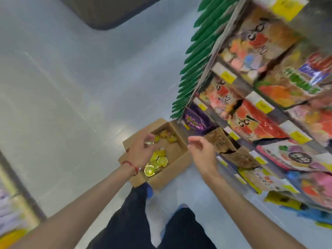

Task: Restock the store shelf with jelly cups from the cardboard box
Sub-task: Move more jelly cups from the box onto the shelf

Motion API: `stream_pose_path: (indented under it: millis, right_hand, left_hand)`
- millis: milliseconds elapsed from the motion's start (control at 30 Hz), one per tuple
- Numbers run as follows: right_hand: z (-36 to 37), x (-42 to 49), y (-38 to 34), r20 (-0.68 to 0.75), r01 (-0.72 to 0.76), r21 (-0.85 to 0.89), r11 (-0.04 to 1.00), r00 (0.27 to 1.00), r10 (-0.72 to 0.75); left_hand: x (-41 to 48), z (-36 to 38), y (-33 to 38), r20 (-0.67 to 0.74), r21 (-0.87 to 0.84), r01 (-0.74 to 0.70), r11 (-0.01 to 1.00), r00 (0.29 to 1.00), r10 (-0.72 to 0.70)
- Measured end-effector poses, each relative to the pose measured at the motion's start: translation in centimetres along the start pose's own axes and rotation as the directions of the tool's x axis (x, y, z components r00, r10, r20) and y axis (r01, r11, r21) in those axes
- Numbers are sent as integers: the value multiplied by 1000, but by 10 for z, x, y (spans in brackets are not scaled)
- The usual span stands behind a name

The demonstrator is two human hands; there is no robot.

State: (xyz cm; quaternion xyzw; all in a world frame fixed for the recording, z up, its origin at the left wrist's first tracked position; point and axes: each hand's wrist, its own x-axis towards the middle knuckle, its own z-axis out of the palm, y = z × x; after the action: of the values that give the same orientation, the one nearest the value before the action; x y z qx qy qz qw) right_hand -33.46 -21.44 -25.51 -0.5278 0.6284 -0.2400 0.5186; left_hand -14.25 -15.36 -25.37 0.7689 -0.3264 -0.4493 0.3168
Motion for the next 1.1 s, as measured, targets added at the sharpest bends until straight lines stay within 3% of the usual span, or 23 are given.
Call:
stream_pose_path:
  millis: [200,367,567,833,933,1100]
  right_hand:
    - [69,58,57,36,-226,-45,973,973,227]
    - [108,111,124,33,-361,-101,927,930,365]
    - [149,192,239,121,-465,-202,862,861,493]
    - [203,290,395,128,-571,-273,774,776,618]
    - [226,323,436,92,-597,-276,753,763,639]
    - [266,367,489,-28,-567,-239,788,816,578]
  left_hand:
    - [72,-2,-77,45,94,164,982,985,-169]
    - [130,32,-144,111,78,274,959,953,-282]
    - [207,108,-235,68,61,410,910,908,-414]
    - [302,216,-374,84,149,608,780,778,-622]
    - [329,249,-414,93,251,612,750,756,-648]
    - [359,287,-444,-16,476,487,732,837,-547]
